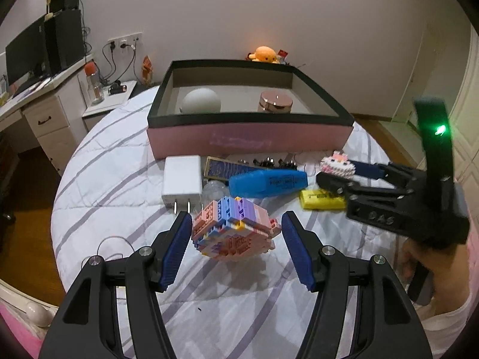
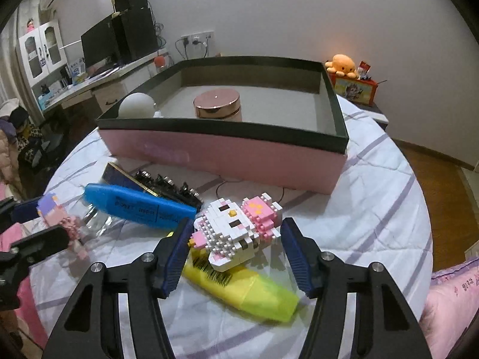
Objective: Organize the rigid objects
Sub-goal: 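Grasp the pink block donut with the left gripper while the right gripper grasps the block figure, then carry the block donut and block figure into the pink box and release both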
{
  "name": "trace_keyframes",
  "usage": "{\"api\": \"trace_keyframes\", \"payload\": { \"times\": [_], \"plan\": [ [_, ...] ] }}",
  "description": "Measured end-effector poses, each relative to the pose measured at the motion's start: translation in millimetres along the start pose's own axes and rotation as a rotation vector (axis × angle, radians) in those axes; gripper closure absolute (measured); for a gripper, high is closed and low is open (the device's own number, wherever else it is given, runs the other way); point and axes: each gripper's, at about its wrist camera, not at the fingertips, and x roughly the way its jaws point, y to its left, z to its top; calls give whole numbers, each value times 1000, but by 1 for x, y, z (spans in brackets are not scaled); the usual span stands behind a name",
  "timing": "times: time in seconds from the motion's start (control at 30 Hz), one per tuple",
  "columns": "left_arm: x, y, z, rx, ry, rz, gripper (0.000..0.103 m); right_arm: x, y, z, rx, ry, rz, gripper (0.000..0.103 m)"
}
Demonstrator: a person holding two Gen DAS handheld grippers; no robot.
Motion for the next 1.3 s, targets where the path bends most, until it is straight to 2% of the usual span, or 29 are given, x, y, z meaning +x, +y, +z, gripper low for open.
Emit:
{"api": "trace_keyframes", "payload": {
  "times": [0.23,0.33,0.47,0.67,0.7,0.9,0.97,1.13,1.23,1.3],
  "plan": [
    [4,3,-18,-4,31,15,39,-19,2,-4,-2,-36,0,42],
    [4,3,-27,9,40,20,39,-27,5,-9,-10,-36,20,42],
    [11,9,-31,-20,57,19,37,-33,16,-16,-29,-31,57,42],
    [17,13,-31,-42,65,23,40,-25,42,-29,-66,1,108,41],
    [16,13,-31,-39,58,19,43,-21,45,-31,-68,9,109,41],
    [9,14,-33,-26,49,9,44,-13,49,-35,-61,10,102,41],
    [3,14,-33,-22,44,-19,44,-15,50,-34,-60,11,101,41],
    [-12,12,-25,-11,8,-37,44,-29,48,-25,-61,-24,95,41],
    [-18,14,-21,-20,3,-74,44,-37,47,-20,-61,-49,92,41],
    [-23,13,-17,-10,-13,-68,44,-43,45,-16,-58,-69,94,41]
  ]
}}
